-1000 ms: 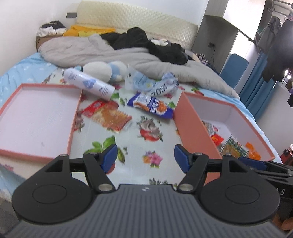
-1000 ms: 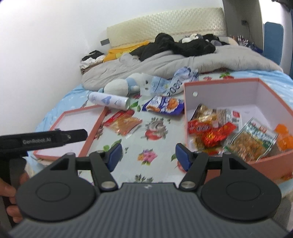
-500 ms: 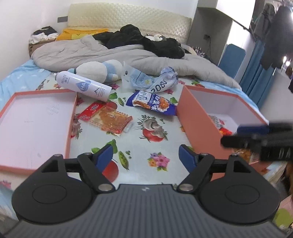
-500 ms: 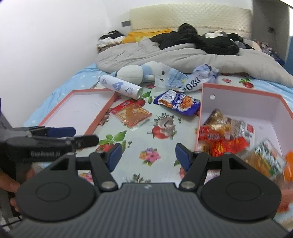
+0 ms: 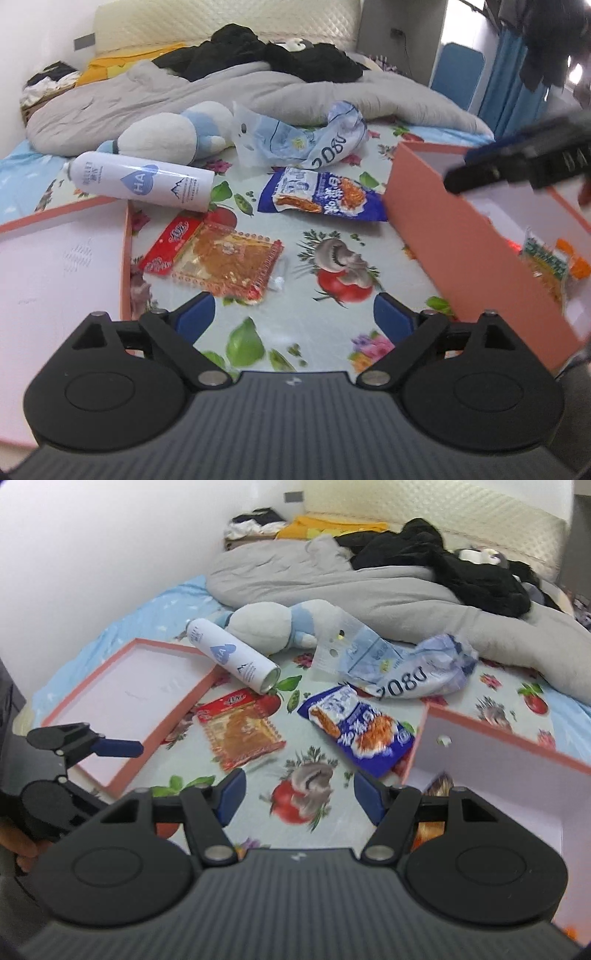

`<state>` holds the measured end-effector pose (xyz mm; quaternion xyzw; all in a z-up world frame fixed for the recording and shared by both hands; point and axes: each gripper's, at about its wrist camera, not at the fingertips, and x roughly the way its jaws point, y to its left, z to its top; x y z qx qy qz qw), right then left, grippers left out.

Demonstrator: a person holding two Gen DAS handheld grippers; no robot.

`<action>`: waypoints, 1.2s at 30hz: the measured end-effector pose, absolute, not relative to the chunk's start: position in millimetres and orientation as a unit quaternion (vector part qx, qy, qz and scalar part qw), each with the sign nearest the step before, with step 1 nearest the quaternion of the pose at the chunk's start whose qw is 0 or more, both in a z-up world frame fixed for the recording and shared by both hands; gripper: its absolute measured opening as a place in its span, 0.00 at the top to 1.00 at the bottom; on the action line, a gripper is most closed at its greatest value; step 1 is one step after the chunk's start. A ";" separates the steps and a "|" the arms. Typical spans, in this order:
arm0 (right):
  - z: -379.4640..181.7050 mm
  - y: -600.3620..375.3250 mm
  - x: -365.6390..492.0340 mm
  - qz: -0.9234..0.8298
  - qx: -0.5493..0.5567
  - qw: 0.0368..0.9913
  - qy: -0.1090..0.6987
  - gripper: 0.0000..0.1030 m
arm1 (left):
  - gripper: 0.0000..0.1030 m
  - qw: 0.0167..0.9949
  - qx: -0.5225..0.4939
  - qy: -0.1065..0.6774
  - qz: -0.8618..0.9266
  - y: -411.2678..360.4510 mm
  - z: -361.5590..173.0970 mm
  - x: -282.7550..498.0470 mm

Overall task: Organize snacks
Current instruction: 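Grasp the blue-white spicy strip bag with the right gripper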

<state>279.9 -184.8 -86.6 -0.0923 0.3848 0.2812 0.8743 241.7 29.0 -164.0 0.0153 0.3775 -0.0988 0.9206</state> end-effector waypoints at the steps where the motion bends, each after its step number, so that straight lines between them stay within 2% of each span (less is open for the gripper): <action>1: -88.0 -181.8 290.7 0.283 -0.099 0.872 0.387 0.35 | 0.08 0.920 0.021 0.377 -0.101 29.9 -166.9 247.4; 2: -90.1 -177.8 303.9 0.288 -0.108 0.867 0.391 0.32 | 0.08 0.920 0.025 0.378 -0.103 31.4 -170.2 254.6; 3: -92.6 -174.7 315.3 0.293 -0.115 0.863 0.395 0.19 | 0.08 0.918 0.030 0.381 -0.106 33.4 -174.2 263.5; 4: -95.1 -170.2 327.4 0.299 -0.124 0.858 0.400 0.14 | 0.08 0.917 0.033 0.384 -0.106 34.6 -177.0 269.9; 12: -113.4 -123.9 395.9 0.326 -0.217 0.822 0.413 0.14 | 0.09 0.909 0.062 0.392 -0.124 43.8 -204.4 323.7; 18: -157.7 -82.4 433.5 0.318 -0.318 0.772 0.449 0.14 | 0.09 0.901 0.084 0.403 -0.134 38.3 -227.2 349.8; 24: -195.1 -64.6 472.6 0.302 -0.334 0.735 0.508 0.14 | 0.09 0.891 0.038 0.435 -0.123 51.0 -249.5 366.1; 26: -200.5 -64.9 480.3 0.302 -0.335 0.727 0.517 0.14 | 0.12 0.888 0.031 0.444 -0.116 54.8 -259.1 366.0; 36: -234.8 -67.2 493.1 0.284 -0.358 0.703 0.545 0.14 | 0.14 0.898 0.048 0.425 -0.103 50.2 -267.0 355.7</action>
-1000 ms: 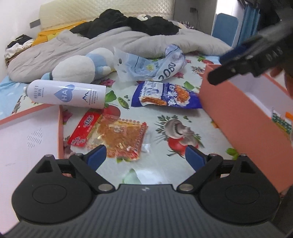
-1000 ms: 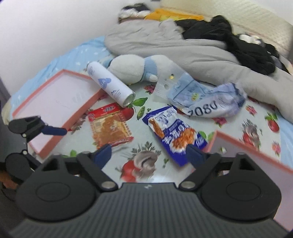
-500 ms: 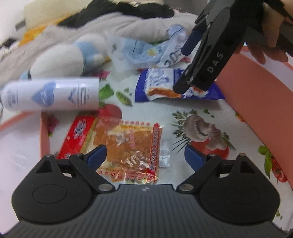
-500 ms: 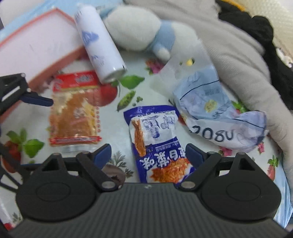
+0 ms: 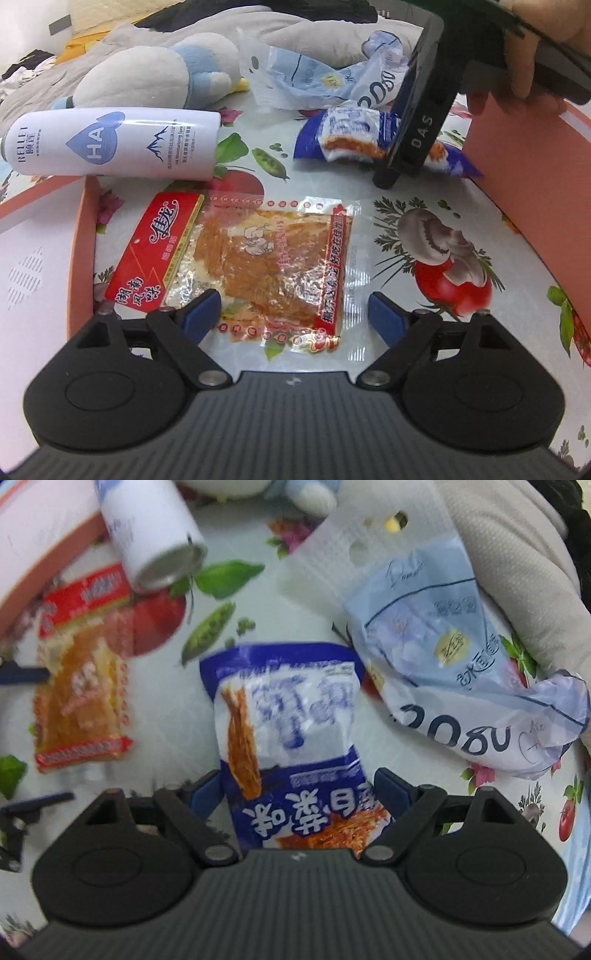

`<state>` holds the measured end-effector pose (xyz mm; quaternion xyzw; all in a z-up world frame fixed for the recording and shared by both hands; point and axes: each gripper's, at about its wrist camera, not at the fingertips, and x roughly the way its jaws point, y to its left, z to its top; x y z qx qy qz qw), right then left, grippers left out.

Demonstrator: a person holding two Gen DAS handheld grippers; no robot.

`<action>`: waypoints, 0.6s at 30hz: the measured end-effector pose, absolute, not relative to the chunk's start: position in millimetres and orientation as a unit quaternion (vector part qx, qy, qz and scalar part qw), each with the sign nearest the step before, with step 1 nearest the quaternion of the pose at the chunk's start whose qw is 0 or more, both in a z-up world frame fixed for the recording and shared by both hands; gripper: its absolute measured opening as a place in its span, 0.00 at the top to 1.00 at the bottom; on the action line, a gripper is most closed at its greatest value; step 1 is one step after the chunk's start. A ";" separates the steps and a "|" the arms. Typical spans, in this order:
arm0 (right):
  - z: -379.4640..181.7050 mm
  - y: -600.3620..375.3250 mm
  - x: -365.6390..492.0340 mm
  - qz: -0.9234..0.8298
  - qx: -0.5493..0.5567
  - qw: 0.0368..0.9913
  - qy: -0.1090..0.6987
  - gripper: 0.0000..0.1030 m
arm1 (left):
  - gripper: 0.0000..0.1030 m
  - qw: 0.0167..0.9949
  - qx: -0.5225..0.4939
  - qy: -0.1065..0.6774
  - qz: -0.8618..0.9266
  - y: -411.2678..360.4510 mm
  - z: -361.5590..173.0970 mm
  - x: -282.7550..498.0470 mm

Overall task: Organize snacks
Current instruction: 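Grasp the blue-white spicy strip bag with the right gripper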

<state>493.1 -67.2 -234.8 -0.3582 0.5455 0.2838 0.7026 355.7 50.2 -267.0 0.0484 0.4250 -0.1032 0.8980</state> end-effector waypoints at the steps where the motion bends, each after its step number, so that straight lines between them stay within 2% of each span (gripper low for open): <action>1: -235.0 -68.1 494.8 0.284 -0.349 0.703 0.551 0.13 | 0.14 0.898 0.049 0.424 -0.103 49.5 -267.4 355.5; 3: -234.5 -71.0 498.8 0.282 -0.332 0.706 0.557 0.11 | 0.15 0.899 0.050 0.423 -0.102 48.5 -267.6 355.1; 5: -234.6 -73.9 500.6 0.280 -0.320 0.712 0.559 0.13 | 0.16 0.899 0.052 0.422 -0.102 48.5 -267.2 353.8; 6: -232.6 -74.6 500.5 0.279 -0.316 0.718 0.553 0.21 | 0.17 0.900 0.047 0.421 -0.101 49.0 -267.5 352.9; 11: -228.1 -78.8 496.6 0.281 -0.297 0.725 0.554 0.36 | 0.18 0.905 0.044 0.412 -0.094 47.3 -268.5 347.8; 18: -220.6 -84.1 477.9 0.288 -0.274 0.736 0.548 0.51 | 0.38 0.908 0.035 0.409 -0.087 55.8 -263.4 347.2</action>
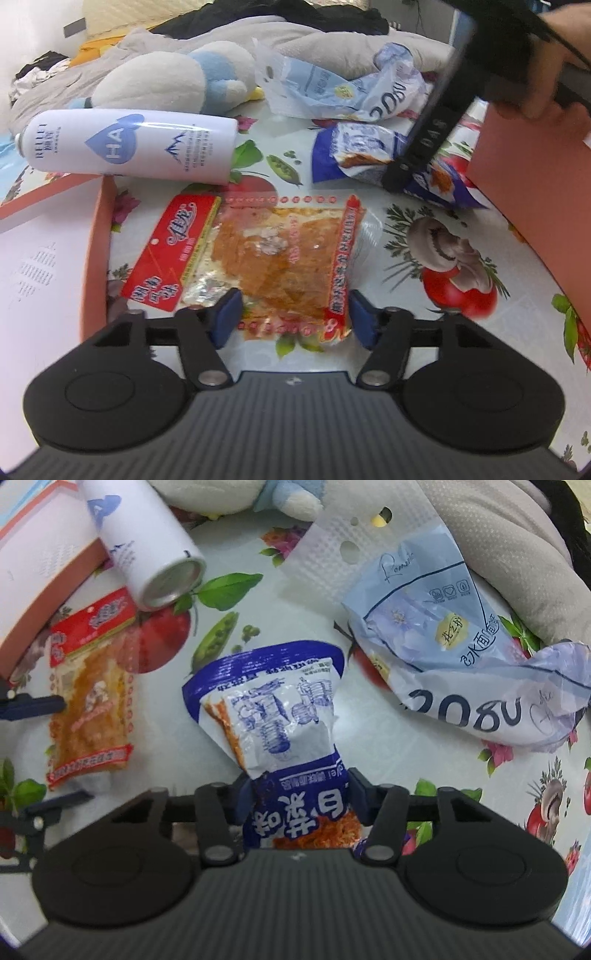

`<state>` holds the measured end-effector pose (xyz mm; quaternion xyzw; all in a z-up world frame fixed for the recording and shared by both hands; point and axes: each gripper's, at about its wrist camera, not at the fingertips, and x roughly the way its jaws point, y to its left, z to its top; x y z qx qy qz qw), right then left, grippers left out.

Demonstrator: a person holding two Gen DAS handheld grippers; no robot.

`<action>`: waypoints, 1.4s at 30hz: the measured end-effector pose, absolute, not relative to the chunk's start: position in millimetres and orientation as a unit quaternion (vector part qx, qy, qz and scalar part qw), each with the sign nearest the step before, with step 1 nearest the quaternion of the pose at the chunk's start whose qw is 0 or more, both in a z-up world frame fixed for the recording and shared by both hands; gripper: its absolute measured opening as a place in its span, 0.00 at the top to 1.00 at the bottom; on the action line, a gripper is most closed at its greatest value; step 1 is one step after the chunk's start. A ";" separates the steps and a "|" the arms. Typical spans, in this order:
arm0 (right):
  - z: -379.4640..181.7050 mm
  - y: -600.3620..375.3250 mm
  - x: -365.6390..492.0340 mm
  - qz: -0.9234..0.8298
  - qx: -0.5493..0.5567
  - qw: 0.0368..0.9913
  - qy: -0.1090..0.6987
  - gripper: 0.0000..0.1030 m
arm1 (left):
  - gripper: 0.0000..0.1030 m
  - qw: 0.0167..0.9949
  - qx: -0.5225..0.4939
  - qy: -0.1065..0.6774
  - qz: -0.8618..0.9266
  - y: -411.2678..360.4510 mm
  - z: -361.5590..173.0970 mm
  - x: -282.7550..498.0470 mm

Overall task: Organize snacks
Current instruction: 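Grasp the blue-white spicy strip bag with the right gripper, then grasp the red-label strip packet with left gripper while right holds the blue bag, then carry the red-label packet with left gripper while right carries blue bag over deep box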

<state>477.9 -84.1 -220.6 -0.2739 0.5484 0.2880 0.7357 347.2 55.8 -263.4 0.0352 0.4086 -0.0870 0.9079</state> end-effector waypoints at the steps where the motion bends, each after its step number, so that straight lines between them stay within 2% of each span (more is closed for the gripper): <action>1: -217.7 -85.5 473.6 0.292 -0.266 0.739 0.546 0.52 | 0.39 0.908 0.033 0.407 -0.087 57.7 -263.6 346.8; 5: -206.0 -95.7 457.0 0.292 -0.220 0.759 0.538 0.54 | 0.51 0.912 0.025 0.402 -0.077 59.4 -261.7 344.0; 9: -190.1 -109.4 437.8 0.289 -0.168 0.781 0.527 0.54 | 0.70 0.913 -0.012 0.402 -0.068 68.0 -256.3 342.5; 14: -172.5 -124.1 418.0 0.271 -0.111 0.802 0.521 0.54 | 0.80 0.913 -0.031 0.401 -0.063 67.3 -248.1 334.2; 25: -145.7 -131.0 362.2 0.239 -0.043 0.838 0.490 0.54 | 0.85 0.917 -0.090 0.385 -0.048 76.8 -214.7 289.2; 33: -120.3 -128.4 313.7 0.228 -0.009 0.858 0.460 0.54 | 0.86 0.911 -0.176 0.372 -0.015 93.7 -186.0 257.8; 42: -113.0 -143.3 256.2 0.218 0.066 0.860 0.457 0.54 | 0.89 0.915 -0.192 0.355 -0.025 78.0 -157.5 212.0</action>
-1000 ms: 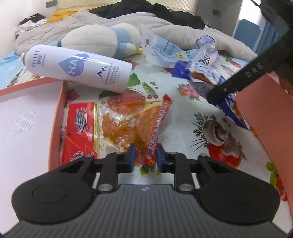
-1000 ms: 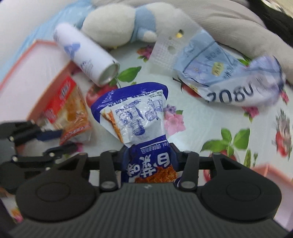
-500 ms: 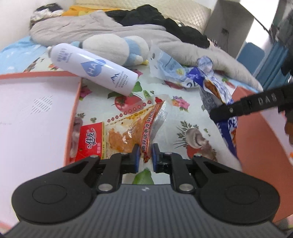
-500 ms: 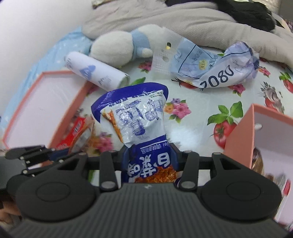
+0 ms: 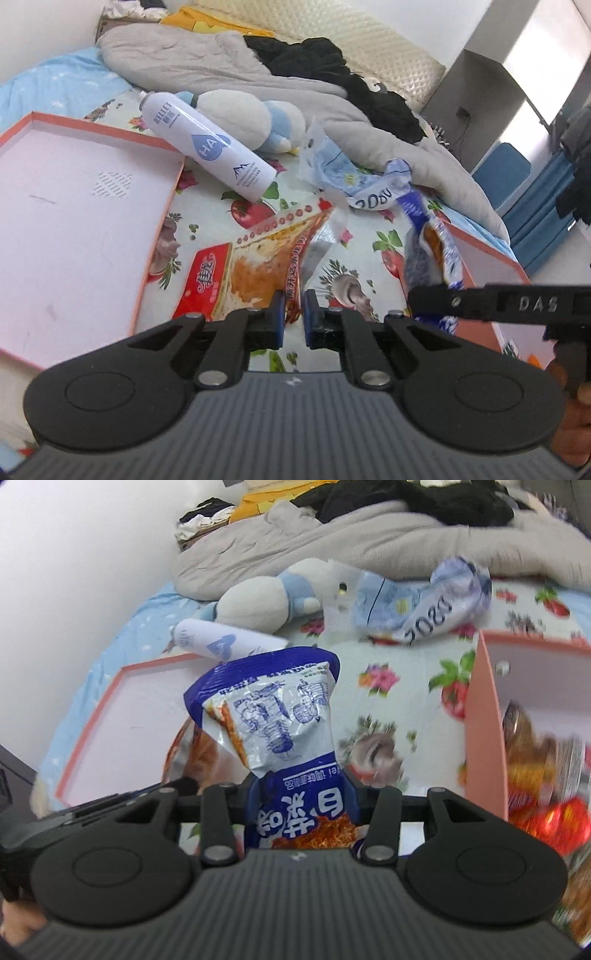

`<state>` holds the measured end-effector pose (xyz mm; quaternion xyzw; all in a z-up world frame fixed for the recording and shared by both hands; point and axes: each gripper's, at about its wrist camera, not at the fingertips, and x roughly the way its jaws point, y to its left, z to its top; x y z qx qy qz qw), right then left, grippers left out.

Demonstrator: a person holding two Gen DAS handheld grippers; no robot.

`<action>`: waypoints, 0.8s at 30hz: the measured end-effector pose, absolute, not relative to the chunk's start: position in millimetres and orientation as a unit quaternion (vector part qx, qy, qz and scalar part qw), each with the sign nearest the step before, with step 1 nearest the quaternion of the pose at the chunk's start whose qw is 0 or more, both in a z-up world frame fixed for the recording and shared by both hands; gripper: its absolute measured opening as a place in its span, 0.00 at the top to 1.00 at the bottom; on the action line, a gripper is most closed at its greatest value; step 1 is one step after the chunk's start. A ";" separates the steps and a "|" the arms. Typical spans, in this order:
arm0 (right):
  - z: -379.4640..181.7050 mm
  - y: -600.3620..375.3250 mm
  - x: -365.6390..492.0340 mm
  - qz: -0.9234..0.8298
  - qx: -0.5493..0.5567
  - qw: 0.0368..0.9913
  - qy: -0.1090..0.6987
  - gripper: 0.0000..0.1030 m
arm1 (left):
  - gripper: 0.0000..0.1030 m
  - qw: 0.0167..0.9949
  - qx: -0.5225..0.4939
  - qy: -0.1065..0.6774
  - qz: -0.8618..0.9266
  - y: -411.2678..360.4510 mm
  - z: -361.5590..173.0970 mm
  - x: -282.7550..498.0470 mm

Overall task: Organize snacks
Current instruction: 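Carry the red-label packet with left gripper while right carries blue bag over deep box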

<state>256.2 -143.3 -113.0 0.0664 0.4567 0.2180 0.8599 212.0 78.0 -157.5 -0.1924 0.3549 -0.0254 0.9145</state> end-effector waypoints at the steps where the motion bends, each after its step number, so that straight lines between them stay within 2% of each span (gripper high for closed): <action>1: -114.8 -143.4 249.2 0.218 0.065 0.860 0.456 0.54 | 0.89 0.917 -0.185 0.354 -0.025 75.1 -156.0 206.6; 12: -129.9 -168.2 179.7 0.165 0.120 0.873 0.443 0.54 | 0.90 0.920 -0.168 0.352 -0.037 65.9 -147.5 162.7; 24: -107.4 -177.1 146.9 0.136 0.132 0.888 0.419 0.54 | 0.90 0.927 -0.169 0.333 -0.041 50.1 -110.7 140.6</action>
